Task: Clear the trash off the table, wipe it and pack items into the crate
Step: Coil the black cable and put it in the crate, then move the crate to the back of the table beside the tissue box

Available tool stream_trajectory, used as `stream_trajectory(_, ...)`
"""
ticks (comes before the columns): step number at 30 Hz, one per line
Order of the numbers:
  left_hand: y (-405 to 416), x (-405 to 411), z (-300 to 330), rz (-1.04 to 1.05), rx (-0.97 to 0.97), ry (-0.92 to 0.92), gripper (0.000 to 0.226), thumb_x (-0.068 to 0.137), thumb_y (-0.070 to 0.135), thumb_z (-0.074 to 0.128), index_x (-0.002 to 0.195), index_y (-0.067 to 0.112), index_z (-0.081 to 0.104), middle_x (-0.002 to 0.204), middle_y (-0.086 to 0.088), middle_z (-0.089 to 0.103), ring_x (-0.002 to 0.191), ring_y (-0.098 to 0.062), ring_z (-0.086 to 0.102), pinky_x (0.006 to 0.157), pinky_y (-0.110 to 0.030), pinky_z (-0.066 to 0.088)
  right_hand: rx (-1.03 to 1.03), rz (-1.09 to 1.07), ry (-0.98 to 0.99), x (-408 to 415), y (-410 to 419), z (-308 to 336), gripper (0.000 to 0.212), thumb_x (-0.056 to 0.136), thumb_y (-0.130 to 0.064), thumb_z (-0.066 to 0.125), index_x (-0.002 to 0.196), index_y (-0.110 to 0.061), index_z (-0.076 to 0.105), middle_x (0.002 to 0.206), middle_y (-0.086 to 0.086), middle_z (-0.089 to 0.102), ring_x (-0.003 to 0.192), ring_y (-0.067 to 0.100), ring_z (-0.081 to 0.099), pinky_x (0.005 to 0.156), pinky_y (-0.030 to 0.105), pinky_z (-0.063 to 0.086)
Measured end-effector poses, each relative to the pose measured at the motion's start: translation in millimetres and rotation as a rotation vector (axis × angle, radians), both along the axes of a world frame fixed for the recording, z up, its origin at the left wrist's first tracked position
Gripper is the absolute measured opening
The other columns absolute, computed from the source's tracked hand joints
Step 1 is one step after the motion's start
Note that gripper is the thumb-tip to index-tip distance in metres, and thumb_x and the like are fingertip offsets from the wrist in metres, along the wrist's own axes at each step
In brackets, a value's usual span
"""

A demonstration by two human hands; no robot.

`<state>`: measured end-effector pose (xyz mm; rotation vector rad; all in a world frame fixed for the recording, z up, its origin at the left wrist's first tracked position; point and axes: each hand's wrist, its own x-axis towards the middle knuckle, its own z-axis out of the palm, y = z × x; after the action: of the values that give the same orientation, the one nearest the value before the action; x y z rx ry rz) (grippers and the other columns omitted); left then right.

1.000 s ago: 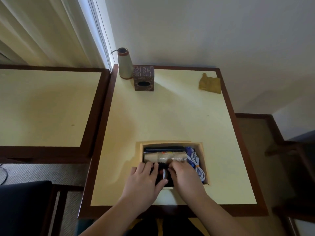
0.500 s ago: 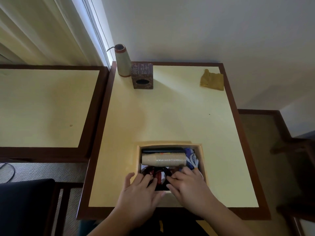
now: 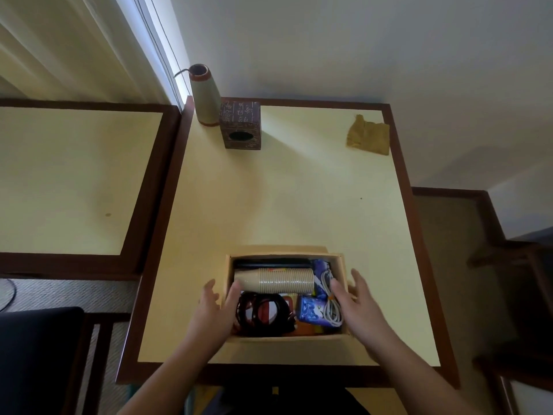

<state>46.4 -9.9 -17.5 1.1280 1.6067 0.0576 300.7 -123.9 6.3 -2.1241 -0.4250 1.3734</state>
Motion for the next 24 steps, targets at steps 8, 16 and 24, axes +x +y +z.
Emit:
stream_trajectory(8,20.6,26.0,-4.0,-0.023,0.114,0.011,0.031,0.109,0.057,0.034,0.121,0.035,0.053,0.102,0.002,0.070,0.094,-0.015,0.068,0.090,-0.046,0.060,0.050,-0.058,0.028,4.0,34.1,-19.3,0.049,0.109,-0.054,0.028,0.149,-0.030,0.044,0.121,-0.003,0.068,0.104,0.014,0.070,0.090,0.038,0.059)
stream_trajectory(16,106.0,93.5,13.7,-0.124,0.248,-0.013,0.038,0.108,0.061,0.031,0.124,0.032,0.050,0.105,0.005,0.066,0.101,-0.017,0.064,0.097,-0.048,0.054,0.076,-0.037,-0.033,82.6,118.7,1.3,0.041,0.109,-0.056,0.029,0.127,-0.029,0.055,0.112,-0.002,0.070,0.093,0.011,0.067,0.076,0.034,0.055)
stream_trajectory(24,235.9,203.8,37.8,-0.137,0.465,-0.093,0.058,0.103,0.062,0.046,0.141,0.019,0.048,0.126,-0.004,0.049,0.112,-0.023,0.058,0.101,-0.050,0.056,0.078,-0.144,-0.149,193.7,261.4,26.0,0.061,0.104,-0.064,0.037,0.141,-0.017,0.050,0.129,0.012,0.068,0.115,0.033,0.069,0.098,0.058,0.057)
